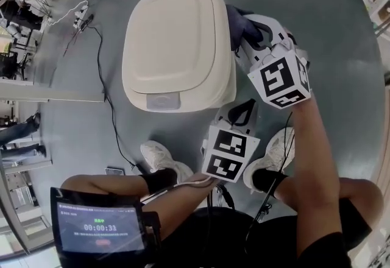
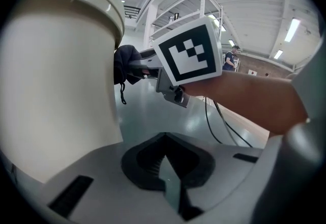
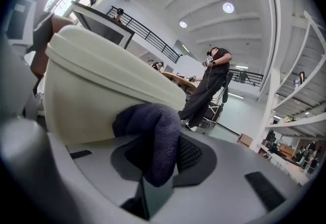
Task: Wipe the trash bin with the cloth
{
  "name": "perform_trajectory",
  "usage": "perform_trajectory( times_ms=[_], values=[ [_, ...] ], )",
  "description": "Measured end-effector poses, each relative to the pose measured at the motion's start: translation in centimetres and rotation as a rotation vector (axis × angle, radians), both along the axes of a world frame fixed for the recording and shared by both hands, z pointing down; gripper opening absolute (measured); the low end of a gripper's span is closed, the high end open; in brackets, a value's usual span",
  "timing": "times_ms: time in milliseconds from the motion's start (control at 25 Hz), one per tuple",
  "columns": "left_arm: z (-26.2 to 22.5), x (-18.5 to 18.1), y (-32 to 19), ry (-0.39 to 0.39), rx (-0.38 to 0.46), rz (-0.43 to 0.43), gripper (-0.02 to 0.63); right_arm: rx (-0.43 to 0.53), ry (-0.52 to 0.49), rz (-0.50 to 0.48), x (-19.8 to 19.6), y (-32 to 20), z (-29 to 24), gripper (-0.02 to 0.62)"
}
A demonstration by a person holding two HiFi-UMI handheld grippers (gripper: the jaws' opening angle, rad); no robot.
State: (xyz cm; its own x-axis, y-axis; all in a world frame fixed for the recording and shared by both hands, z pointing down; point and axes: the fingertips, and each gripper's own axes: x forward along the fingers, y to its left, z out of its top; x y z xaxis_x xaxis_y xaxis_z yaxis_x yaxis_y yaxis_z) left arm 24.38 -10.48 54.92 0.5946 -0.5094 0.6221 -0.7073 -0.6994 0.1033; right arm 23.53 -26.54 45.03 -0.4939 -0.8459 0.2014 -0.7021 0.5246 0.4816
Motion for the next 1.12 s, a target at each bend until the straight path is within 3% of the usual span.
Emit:
perform_trajectory(
  times_ms=[240,760,1120],
  values=[
    [1.7,-0.3,0.8,-0.033,-0.029,0.011,-0.003,-0.034,0.072,0.008,-0.2,0.1,3.9,0.089],
    [7.2,-3.0,1.9,-0.094,-0.170,-0.064,-0.003,-0.168,0.179,0.048,-0.3,0.1,14.0,0.089],
    [9.8,-2.9,2.4,-0.112,-0.231,-0.008,-0.003,-0.200,0.289,0.025,-0.7,-1.0,20.6,0.089]
  ],
)
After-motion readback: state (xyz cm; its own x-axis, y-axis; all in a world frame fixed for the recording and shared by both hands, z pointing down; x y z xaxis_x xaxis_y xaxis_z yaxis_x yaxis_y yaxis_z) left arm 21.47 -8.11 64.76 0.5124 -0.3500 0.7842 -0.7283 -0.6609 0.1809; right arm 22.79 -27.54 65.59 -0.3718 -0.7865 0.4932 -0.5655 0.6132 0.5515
